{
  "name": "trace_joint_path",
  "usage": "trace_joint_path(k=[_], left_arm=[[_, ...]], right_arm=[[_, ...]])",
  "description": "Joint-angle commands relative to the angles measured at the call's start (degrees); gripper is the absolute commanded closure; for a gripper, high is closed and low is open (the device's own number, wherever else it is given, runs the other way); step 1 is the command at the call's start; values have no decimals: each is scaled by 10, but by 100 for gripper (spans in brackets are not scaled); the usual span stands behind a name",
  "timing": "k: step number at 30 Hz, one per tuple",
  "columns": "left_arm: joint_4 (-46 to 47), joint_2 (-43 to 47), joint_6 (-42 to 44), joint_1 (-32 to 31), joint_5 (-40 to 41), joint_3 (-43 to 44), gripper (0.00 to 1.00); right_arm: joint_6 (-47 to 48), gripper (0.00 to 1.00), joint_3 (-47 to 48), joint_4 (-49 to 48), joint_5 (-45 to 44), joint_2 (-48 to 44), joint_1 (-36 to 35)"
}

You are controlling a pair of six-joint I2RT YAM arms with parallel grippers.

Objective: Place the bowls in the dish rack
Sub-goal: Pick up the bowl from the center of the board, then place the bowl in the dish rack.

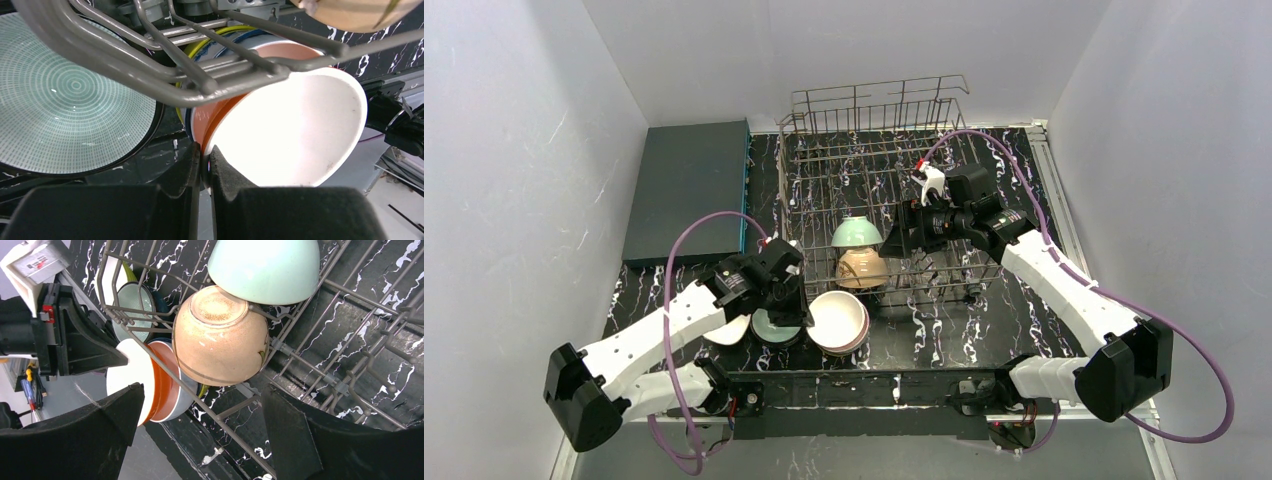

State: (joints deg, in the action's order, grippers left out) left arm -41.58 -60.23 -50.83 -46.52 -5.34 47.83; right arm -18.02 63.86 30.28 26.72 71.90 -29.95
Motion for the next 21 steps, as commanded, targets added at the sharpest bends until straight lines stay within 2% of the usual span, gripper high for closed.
trace_joint_path(k=[1,7,13,17,21], left_arm=[[-55,21,42,-4,2,48,100],[-72,62,91,-4,-5,78,100],[-30,118,122,-4,11,95,100],[-15,124,129,-4,88,115,100],[-17,79,126,-4,179,155,100]], right_arm=[[-6,5,21,-13,5,-13,3],[-19,2,23,-33,29,-27,3],[-47,1,40,-61,74,-38,3],[-70,1,60,-78,95,-48,3],[-101,1,63,-109,107,-57,3]])
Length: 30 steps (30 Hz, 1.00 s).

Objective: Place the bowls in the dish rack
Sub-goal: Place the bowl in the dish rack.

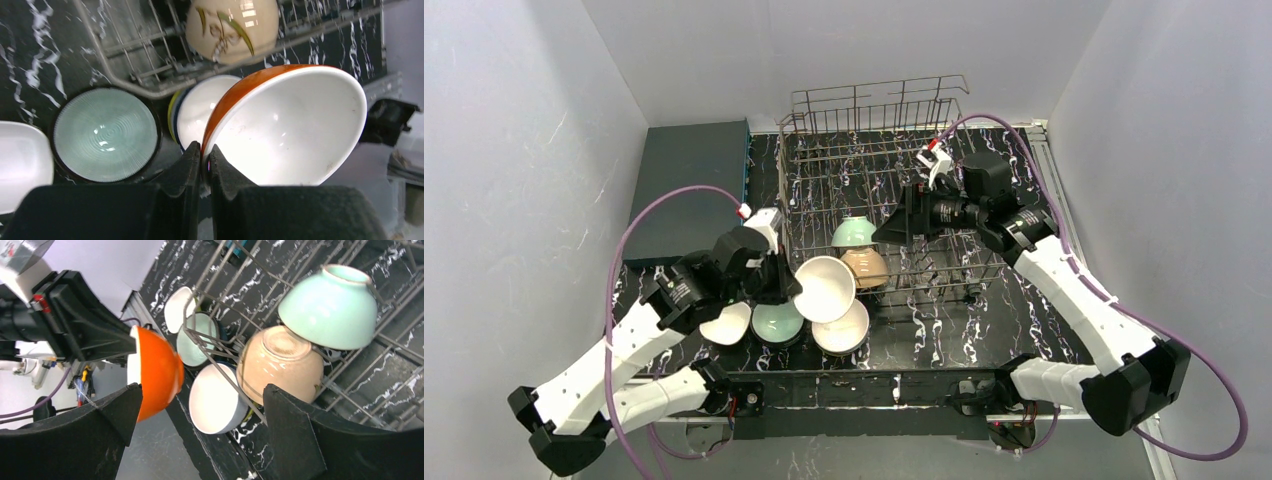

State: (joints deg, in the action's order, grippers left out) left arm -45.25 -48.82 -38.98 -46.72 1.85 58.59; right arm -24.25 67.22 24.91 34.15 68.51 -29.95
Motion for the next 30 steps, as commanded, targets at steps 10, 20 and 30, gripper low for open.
trace_joint_path(k=[10,20,30], left_arm=[[44,-139,-9,-2,151,123,100],[55,-147,-3,-2,146,135,100],[59,-148,-14,-2,128,136,100]], right_arm=[[-91,3,-4,-96,57,-5,2],[-111,9,-13,-111,56,51,-24],[-98,29,-10,-103,13,93,-56]])
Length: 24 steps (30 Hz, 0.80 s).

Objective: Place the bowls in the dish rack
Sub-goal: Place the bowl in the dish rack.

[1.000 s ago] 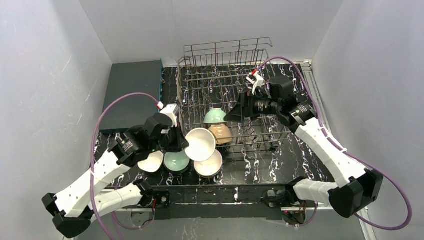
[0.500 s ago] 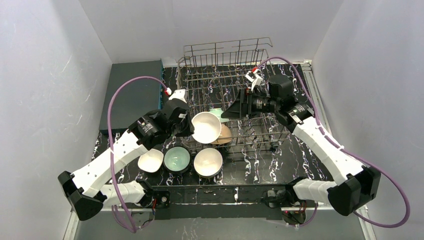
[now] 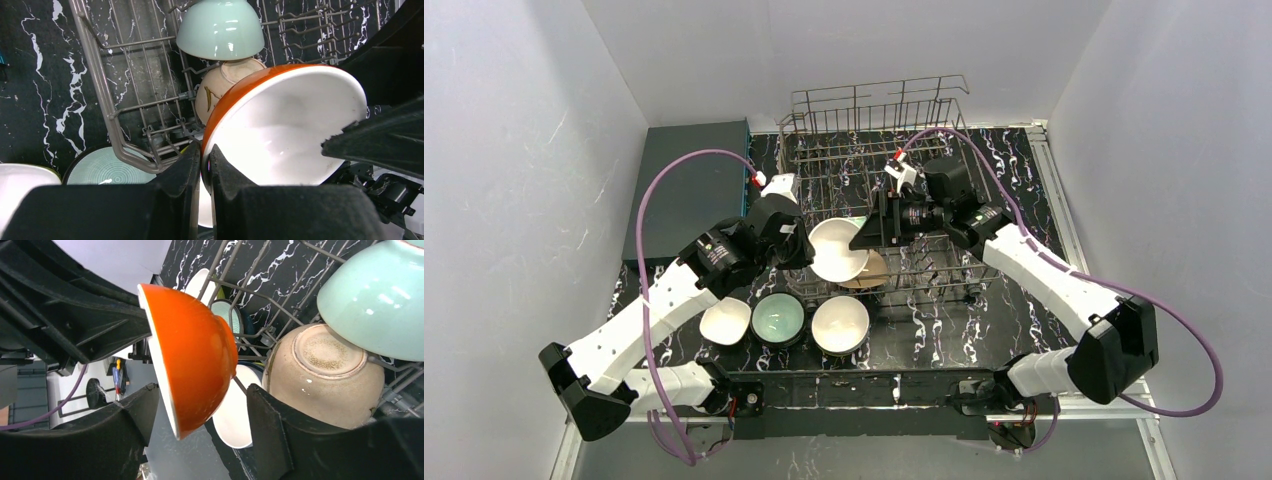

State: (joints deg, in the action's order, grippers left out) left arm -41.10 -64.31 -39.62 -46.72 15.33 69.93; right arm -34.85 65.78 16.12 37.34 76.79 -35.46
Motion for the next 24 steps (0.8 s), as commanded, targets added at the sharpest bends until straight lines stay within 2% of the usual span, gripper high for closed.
trace_joint_path(k=[1,5,7,9,11,18,21,24], left_arm=[[19,8,-8,-2,-11,20,100],[22,12,-8,-2,-29,15,97],[25,15,-10,-2,-34,10,93],[31,21,-12,-2,-37,3,83],[41,31,-13,-2,-41,-8,68],[80,49,-12,3,-97,-29,29],[87,43,-13,11,-147,-22,13],[102,37,-25,26,-215,-20,3]], right_arm=[[14,32,4,-13,-21,12,-1],[22,54,5,-9,-30,17,-1],[29,69,8,-3,-39,18,0],[39,86,12,9,-50,18,-1],[52,99,17,21,-62,16,-1],[76,99,14,35,-71,0,22],[80,99,6,26,-52,-9,41],[89,99,0,22,-35,-22,62]])
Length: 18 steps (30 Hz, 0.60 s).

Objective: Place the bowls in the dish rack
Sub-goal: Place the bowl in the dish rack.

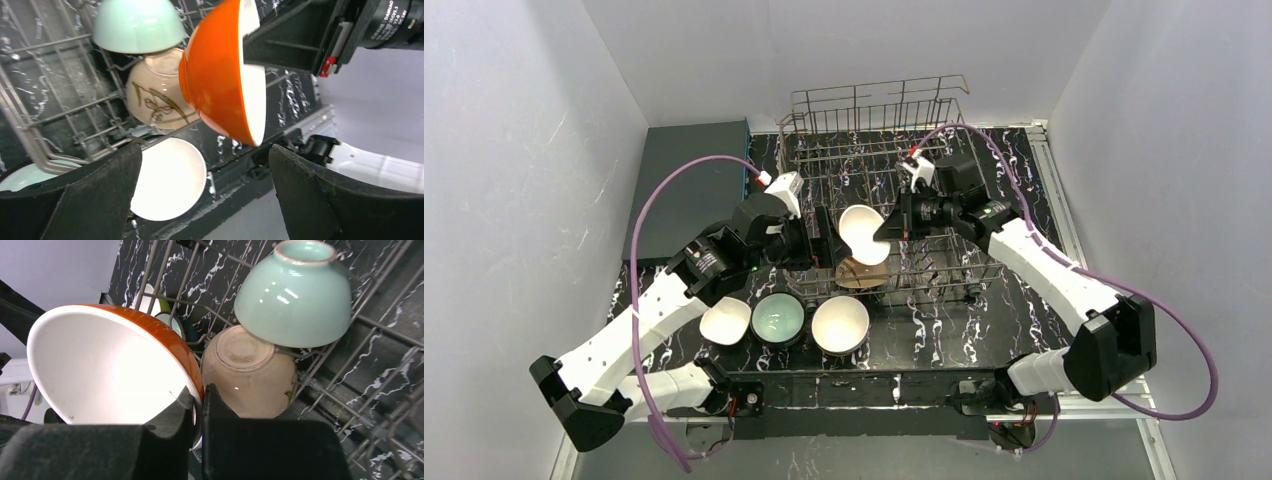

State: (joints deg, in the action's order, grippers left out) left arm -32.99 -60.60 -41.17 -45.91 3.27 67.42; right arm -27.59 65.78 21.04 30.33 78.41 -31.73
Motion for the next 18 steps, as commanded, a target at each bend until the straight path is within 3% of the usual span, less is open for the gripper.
trace_joint_path(k=[1,9,18], left_arm=[[31,-1,-18,25,-118,3,2],[195,17,-125,91,-328,-71,2],[240,2,-148,102,-342,-83,2]], right_arm=[[19,99,-3,-29,41,-41,32],[24,99,-13,-60,106,-59,66],[13,99,-17,-83,148,-61,66]])
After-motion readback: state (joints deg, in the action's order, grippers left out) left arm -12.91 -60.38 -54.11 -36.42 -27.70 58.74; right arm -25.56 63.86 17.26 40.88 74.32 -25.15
